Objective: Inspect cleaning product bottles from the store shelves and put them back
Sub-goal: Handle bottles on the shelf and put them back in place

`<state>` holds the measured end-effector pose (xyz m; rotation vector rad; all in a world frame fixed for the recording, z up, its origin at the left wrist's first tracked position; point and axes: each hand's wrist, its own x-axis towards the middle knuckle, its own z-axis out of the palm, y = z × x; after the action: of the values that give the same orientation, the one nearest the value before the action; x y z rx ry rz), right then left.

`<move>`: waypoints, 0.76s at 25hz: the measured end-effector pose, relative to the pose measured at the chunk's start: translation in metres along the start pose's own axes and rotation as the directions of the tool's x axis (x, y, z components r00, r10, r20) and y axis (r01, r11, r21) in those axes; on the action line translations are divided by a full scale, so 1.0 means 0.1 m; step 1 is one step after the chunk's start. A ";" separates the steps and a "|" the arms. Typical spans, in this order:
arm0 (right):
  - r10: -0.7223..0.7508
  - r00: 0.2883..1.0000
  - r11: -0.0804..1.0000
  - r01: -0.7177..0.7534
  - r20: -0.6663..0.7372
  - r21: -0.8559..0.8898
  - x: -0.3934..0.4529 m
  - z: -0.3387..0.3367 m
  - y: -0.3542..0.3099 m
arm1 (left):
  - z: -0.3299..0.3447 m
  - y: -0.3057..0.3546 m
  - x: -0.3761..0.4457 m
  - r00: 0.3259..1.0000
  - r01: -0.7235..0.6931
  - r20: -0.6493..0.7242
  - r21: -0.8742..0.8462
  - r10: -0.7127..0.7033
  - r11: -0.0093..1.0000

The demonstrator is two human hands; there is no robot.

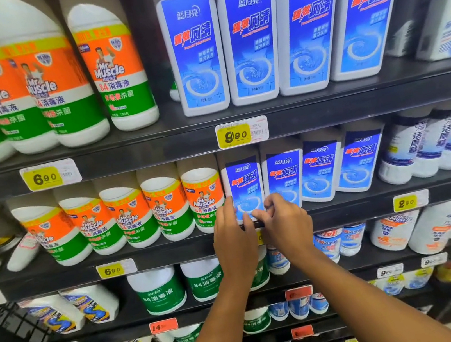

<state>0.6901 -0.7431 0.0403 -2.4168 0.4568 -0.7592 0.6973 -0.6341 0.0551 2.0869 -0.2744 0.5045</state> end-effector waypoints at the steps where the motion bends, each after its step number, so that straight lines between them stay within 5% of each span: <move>1: -0.003 1.000 1.000 0.003 0.010 -0.009 0.00 0.00 0.02 | -0.04 0.04 0.02 0.997 -0.067 -0.024 0.003 0.067 0.998; 4: -0.004 1.000 1.000 0.004 0.012 -0.027 0.02 0.00 0.05 | -0.15 0.16 0.14 0.970 -0.222 -0.106 -0.039 0.217 0.974; 7: -0.011 1.000 0.999 0.012 0.018 -0.049 0.01 0.02 0.06 | -0.24 0.27 0.29 0.981 -0.192 -0.037 -0.109 0.189 0.975; 12: -0.068 0.998 0.995 0.068 -0.003 -0.071 0.00 0.03 0.07 | -0.29 0.25 0.42 0.988 -0.152 0.046 0.041 0.150 0.988; 15: 0.008 0.993 0.995 0.004 0.116 -0.099 0.04 -0.02 0.04 | -0.36 0.24 0.45 0.987 -0.137 0.084 0.043 0.133 0.990; 17: 0.049 0.967 0.998 -0.056 0.250 0.021 0.07 -0.14 0.00 | -0.45 0.25 0.47 0.991 -0.092 0.094 -0.048 0.096 0.995; 19: 0.024 0.942 0.932 -0.142 0.335 0.333 0.10 -0.37 -0.05 | -0.58 0.27 0.52 0.991 -0.005 0.133 -0.204 0.033 0.979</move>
<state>0.6766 -0.7589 0.0727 -2.1118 0.2611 -0.3531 0.7191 -0.5992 0.1267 1.9222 -0.4088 0.3303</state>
